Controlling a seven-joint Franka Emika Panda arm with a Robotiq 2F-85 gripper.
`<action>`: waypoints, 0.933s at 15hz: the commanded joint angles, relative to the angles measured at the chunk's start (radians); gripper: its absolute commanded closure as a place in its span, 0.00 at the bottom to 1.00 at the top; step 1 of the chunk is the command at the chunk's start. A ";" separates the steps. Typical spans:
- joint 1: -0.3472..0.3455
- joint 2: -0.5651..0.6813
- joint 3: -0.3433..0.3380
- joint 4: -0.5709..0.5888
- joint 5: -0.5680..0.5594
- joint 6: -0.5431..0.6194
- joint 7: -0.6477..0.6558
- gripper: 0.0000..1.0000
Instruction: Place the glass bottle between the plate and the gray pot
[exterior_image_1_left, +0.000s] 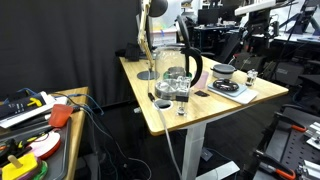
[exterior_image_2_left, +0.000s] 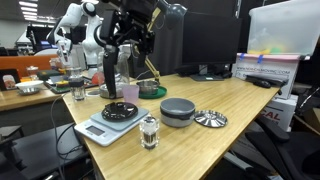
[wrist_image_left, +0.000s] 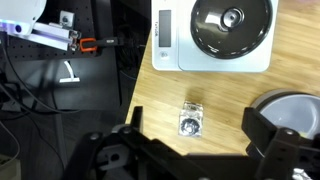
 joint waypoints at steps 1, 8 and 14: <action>-0.016 0.073 -0.037 0.021 0.052 0.074 0.051 0.00; -0.012 0.120 -0.079 0.002 0.012 0.133 0.044 0.00; -0.010 0.147 -0.077 0.012 0.055 0.118 0.037 0.00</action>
